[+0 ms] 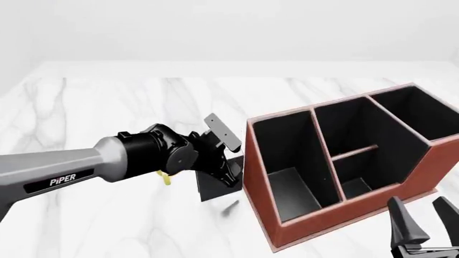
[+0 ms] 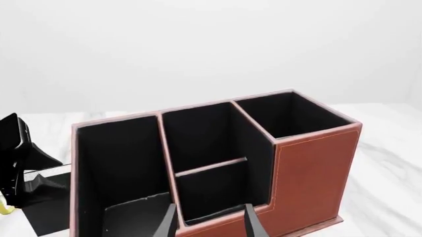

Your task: Pick up the book and place it in the back compartment of the caddy.

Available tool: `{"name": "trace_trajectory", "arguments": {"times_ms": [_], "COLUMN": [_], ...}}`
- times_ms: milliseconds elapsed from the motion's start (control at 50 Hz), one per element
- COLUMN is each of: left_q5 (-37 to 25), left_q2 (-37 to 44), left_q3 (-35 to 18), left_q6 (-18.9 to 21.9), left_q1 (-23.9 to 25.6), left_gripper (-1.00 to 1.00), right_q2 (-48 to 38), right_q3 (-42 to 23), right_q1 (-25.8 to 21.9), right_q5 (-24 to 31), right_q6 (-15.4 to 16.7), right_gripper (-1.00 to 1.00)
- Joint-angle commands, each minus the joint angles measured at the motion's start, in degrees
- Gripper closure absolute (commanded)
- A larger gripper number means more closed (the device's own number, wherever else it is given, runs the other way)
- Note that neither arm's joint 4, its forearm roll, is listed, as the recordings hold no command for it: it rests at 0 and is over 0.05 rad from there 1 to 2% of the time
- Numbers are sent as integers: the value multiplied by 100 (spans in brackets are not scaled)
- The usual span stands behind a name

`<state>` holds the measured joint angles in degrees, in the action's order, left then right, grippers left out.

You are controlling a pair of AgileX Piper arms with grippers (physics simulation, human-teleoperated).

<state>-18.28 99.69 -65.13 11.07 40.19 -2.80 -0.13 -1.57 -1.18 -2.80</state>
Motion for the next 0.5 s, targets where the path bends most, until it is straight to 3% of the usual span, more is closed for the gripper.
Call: {"name": "trace_trajectory", "arguments": {"times_ms": [20,140,160,500], "left_q5": [146,244,290,174], "left_q2": [250,307,320,-197], "left_q3": [241,285,326,652], "left_q6": [117,124,104,-204], "left_q1": [-30,-68,-55,233], "left_gripper": [-100,-100,100,100], "right_q2": [-49,-80,-15,-13], "right_q3": [1,2,10,-1], "right_q1": [1,9,13,9], "right_q5": [-40,-66,-7,-10], "right_q6": [-8,-16,-16,-11], "right_gripper": [-100,-100,-100,-100]}}
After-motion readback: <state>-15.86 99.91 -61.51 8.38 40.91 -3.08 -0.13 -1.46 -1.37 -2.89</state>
